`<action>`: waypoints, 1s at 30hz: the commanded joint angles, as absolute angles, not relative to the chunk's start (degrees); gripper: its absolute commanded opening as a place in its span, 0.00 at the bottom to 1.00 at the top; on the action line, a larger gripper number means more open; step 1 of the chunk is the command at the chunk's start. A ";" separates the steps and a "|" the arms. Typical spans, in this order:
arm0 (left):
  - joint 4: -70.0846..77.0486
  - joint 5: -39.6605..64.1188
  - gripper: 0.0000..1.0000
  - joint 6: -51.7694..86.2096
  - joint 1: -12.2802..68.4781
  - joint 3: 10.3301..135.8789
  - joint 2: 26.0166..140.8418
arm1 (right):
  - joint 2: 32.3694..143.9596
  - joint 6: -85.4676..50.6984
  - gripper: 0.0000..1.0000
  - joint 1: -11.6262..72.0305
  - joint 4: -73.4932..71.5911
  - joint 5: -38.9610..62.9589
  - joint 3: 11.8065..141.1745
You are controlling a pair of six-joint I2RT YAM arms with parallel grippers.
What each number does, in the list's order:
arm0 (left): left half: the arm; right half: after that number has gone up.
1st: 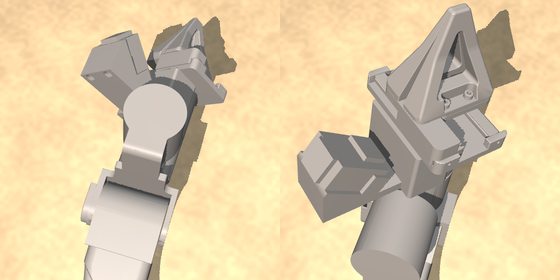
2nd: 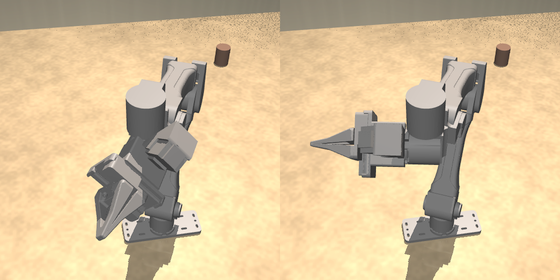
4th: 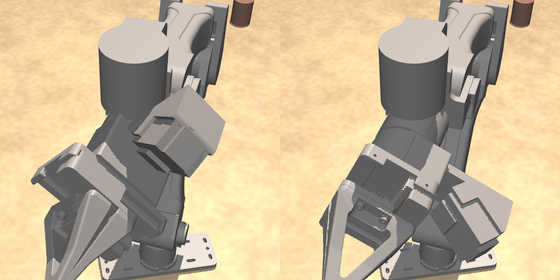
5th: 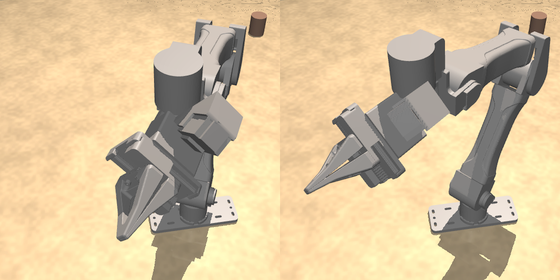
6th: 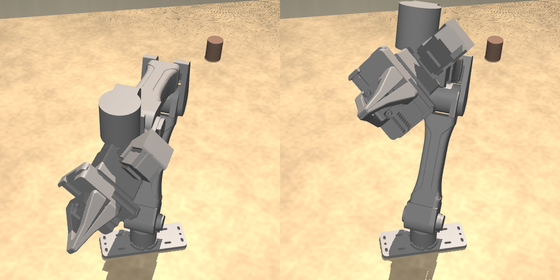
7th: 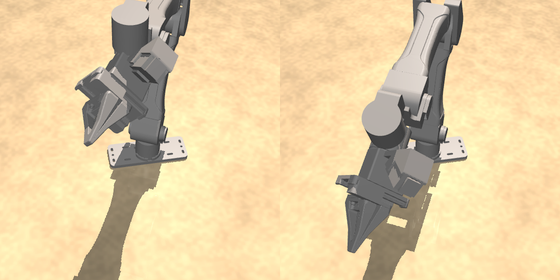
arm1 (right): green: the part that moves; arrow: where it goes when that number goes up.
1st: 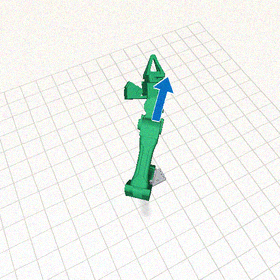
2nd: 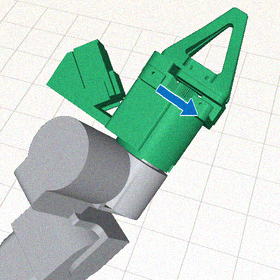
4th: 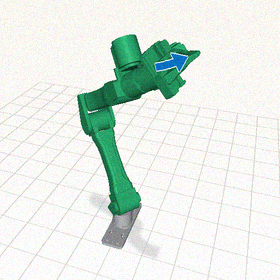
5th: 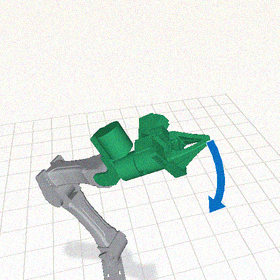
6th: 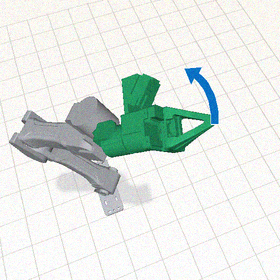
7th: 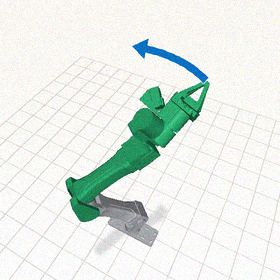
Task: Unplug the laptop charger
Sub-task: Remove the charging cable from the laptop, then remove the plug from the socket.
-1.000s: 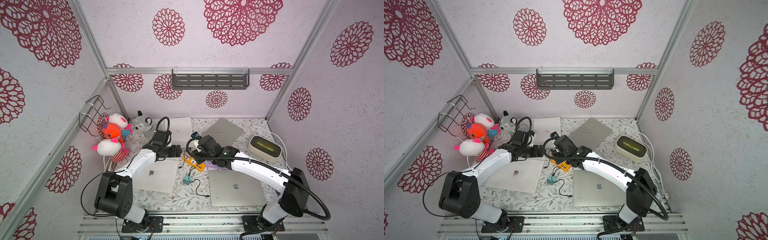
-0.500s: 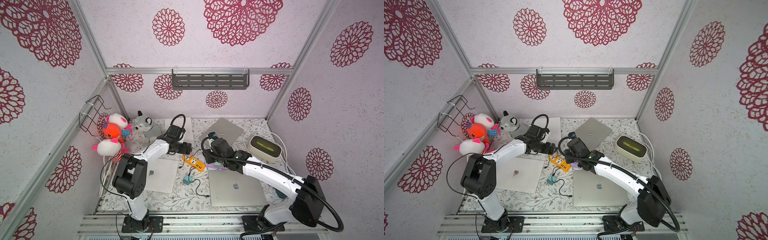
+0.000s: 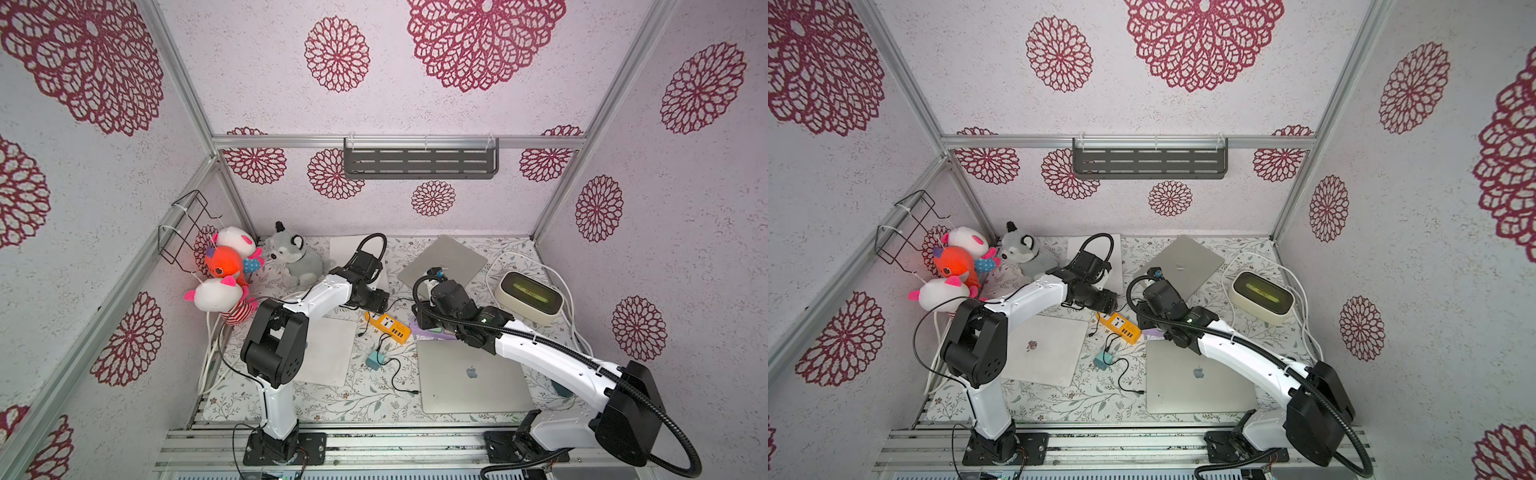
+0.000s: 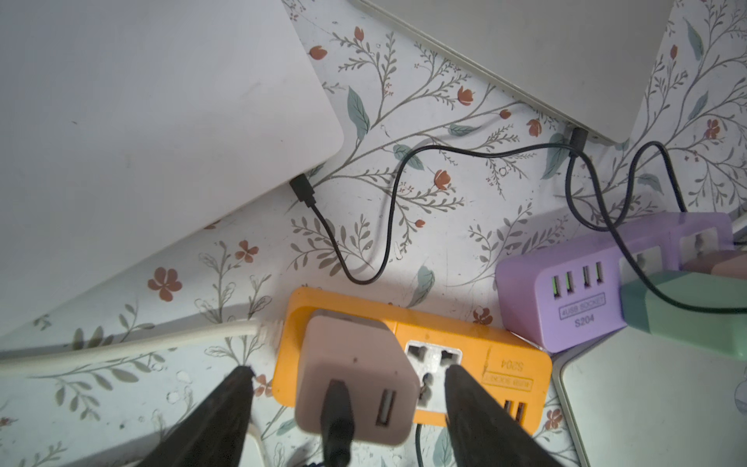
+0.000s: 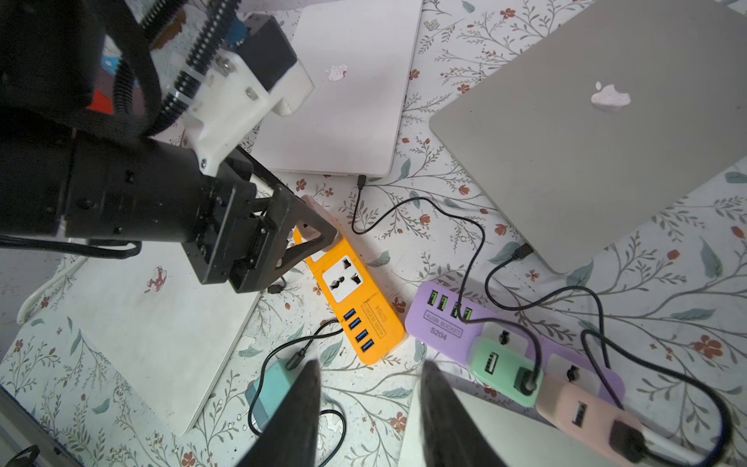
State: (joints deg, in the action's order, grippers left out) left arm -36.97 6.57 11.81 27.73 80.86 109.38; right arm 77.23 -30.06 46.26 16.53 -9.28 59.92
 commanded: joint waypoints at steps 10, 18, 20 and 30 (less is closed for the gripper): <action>-39.00 3.40 0.65 10.81 28.99 83.81 111.78 | 74.54 -31.56 0.42 45.79 16.15 -9.40 59.09; -39.75 2.97 0.60 10.55 29.72 84.46 111.96 | 75.08 -31.33 0.42 45.42 16.05 -8.75 58.89; -39.81 2.90 0.59 10.55 29.85 84.59 111.97 | 75.22 -31.34 0.42 45.44 15.85 -8.61 58.89; -41.24 1.69 0.50 11.21 30.08 85.35 114.77 | 76.64 -31.25 0.42 45.17 15.76 -7.48 58.62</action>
State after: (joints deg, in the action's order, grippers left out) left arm -40.05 2.52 11.60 29.61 84.44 114.26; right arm 77.08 -30.20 45.52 16.51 -8.14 58.81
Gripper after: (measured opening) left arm 0.509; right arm 0.423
